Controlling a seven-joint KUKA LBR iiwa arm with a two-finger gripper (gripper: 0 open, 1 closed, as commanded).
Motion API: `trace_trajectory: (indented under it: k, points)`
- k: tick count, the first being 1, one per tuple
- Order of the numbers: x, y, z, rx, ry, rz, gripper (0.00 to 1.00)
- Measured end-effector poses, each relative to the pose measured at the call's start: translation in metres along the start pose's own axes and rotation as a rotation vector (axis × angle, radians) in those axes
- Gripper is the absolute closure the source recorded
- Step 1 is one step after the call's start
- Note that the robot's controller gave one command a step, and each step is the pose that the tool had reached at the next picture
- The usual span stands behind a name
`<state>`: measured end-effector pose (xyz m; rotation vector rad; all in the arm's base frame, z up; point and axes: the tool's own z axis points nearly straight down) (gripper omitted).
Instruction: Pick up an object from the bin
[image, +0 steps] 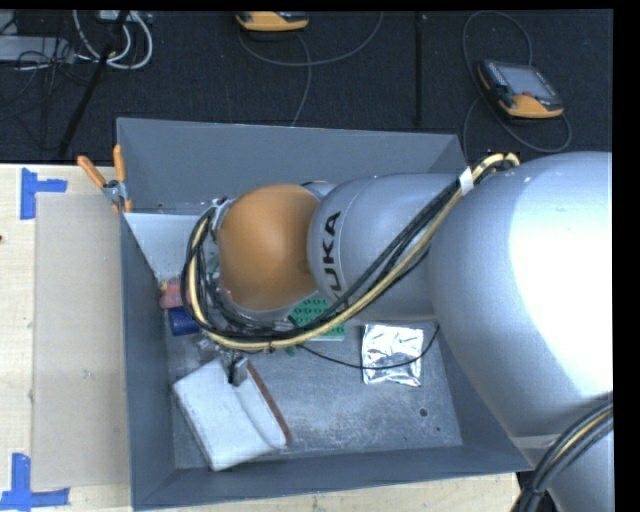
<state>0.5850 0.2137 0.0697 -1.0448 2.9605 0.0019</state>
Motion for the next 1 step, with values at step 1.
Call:
trace_trajectory:
  k: [1]
  points:
    - [-0.0010, 0.0036, -0.1656, 0.003, -0.008, 0.028, 1.00]
